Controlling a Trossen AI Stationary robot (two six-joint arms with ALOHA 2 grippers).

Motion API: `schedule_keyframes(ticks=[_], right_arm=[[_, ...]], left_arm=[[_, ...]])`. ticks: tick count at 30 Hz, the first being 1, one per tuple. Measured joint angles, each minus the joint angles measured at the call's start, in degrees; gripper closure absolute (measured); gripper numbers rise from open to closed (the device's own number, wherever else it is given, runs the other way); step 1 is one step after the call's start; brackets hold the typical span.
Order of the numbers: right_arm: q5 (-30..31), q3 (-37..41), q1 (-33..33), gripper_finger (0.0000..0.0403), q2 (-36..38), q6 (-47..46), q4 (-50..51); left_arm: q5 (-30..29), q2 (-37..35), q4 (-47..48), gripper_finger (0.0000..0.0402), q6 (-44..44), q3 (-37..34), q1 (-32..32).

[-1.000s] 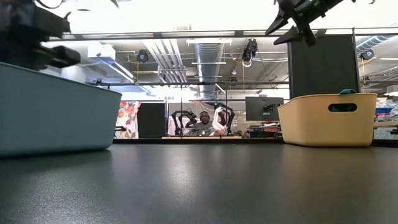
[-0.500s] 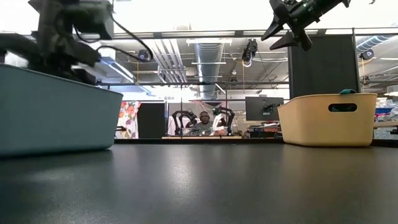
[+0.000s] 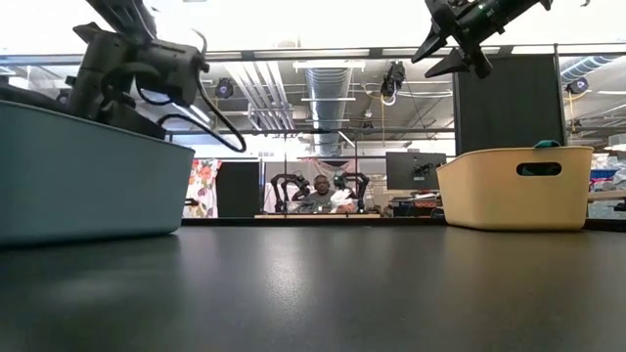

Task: Sort towels by color in basket
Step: Put the light blue towel into the blue bin, then return to Home Position

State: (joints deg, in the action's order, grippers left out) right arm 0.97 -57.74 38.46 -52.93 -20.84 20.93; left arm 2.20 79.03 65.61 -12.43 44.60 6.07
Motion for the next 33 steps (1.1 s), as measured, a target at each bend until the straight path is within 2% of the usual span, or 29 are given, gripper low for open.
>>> schedule_keyframes(ticks=[4, 10, 15, 19, 25, 27, 30, 33], right_arm=[[0.0, 0.0, 0.02, 0.0184, 0.0, 0.02, 0.02], [0.0, 0.0, 0.02, 0.0184, 0.18, 0.02, 0.07], [0.01, 0.0, 0.02, 0.0184, 0.65, 0.95, 0.08], [-0.02, 0.0, 0.02, 0.0184, 0.85, 1.38, 0.04], [-0.18, -0.02, 0.02, 0.0184, 0.83, 1.53, 0.05], [-2.03, 0.0, 0.04, 0.0184, 0.85, 1.59, 0.02], [-6.95, 0.0, -0.33, 0.0184, 1.1, 2.6, -0.53], [-4.53, 0.06, -4.26, 0.0184, 1.36, 4.59, -0.77]], left_arm=[[0.0, 1.8, -0.92, 0.0357, 1.14, -0.04, 0.0], [0.11, 0.17, 0.12, 0.0272, 3.07, 0.32, -0.02], [-0.16, -3.51, 7.58, 0.02, 6.38, 5.16, -0.02], [2.02, -7.14, 14.35, 0.016, 9.0, 9.67, -0.02], [6.6, -12.56, 19.27, 0.0131, 12.03, 13.95, -0.02], [8.17, -14.58, 19.12, 0.013, 13.9, 15.69, -0.03], [8.26, -18.2, 15.06, 0.0134, 18.51, 18.93, -0.02], [7.24, -23.0, 3.63, 0.0142, 24.5, 20.25, -0.06]])
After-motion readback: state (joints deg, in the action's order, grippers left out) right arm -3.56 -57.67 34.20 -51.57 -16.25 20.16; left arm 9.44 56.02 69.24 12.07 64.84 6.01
